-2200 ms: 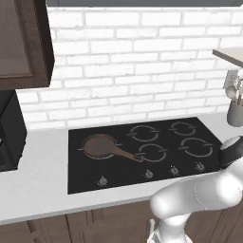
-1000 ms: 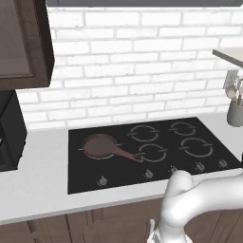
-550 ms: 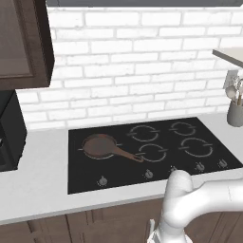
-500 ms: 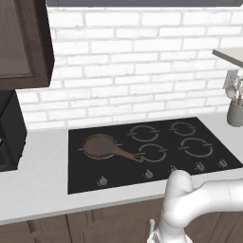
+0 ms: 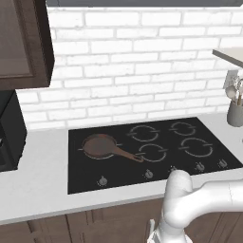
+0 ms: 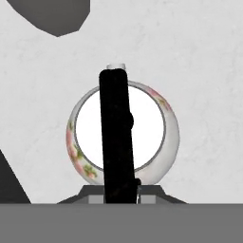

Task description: Pick the kettle from the counter and place it on a stove burner. Then turn the burner on.

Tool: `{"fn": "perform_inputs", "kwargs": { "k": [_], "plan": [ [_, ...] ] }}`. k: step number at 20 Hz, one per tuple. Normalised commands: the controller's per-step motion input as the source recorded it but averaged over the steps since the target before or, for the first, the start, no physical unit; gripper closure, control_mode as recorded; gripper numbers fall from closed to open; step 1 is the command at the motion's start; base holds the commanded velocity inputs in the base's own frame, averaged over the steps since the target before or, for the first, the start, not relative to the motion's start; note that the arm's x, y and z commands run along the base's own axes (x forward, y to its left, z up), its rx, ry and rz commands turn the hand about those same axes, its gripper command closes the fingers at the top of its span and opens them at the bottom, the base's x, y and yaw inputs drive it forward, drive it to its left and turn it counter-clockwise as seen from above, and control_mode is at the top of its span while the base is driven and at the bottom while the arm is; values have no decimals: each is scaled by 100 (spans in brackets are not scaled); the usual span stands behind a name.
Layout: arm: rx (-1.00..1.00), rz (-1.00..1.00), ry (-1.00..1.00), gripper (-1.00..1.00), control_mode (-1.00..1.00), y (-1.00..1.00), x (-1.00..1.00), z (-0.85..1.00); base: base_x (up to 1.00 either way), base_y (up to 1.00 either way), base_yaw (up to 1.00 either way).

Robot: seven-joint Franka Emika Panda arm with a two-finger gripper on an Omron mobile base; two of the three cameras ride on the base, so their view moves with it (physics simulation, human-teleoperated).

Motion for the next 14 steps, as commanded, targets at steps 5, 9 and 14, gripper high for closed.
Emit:
{"fn": "perform_inputs", "kwargs": {
  "k": [5,9,14],
  "plan": [
    [0,0,-12,100,-100,2,0,14,0,0,0],
    [0,0,-21,100,-100,74,0,62,0,0,0],
    [0,0,-19,100,-100,100,0,34,0,0,0]
  ]
}}
